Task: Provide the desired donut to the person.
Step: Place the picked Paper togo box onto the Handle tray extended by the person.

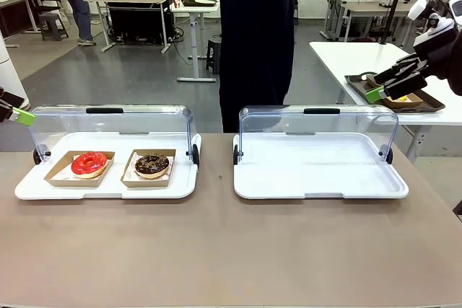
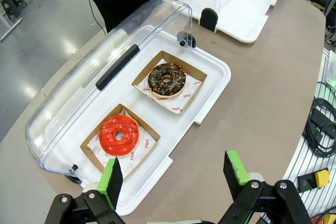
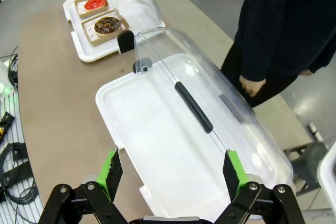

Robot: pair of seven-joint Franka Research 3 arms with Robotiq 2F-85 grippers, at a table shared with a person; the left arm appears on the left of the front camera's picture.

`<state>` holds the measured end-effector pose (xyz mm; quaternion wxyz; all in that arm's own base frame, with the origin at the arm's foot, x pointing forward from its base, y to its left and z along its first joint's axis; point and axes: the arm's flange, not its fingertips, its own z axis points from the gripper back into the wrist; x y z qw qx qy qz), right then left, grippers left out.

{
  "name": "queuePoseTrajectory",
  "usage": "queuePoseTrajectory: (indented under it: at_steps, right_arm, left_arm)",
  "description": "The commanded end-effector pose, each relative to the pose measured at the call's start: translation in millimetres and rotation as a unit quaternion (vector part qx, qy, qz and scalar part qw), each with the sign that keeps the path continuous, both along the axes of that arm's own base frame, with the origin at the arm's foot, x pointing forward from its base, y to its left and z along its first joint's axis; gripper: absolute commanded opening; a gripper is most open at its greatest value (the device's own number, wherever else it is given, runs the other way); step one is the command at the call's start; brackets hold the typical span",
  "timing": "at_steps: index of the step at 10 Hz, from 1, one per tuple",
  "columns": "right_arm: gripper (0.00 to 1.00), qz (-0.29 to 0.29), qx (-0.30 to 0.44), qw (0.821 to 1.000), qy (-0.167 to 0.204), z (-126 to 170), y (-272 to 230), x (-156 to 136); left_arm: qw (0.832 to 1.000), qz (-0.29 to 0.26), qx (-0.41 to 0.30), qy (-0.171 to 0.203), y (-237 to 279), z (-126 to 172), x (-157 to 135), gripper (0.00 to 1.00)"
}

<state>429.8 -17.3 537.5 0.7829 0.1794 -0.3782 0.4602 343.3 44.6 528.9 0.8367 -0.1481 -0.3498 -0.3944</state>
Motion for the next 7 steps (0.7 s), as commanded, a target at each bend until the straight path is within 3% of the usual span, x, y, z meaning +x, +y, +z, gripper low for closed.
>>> queuePoseTrajectory:
  at_steps: [1, 7]
  right_arm:
    - [1.0, 0.003, 0.007, 1.0, -0.003, -1.9, 0.2, 0.9]
    - [1.0, 0.003, 0.007, 1.0, -0.003, -1.9, 0.2, 0.9]
  left_arm:
    - [1.0, -0.001, -0.007, 0.0, 0.7, -0.6, -0.1, 1.0]
    - [1.0, -0.001, -0.007, 0.0, 0.7, -0.6, -0.1, 1.0]
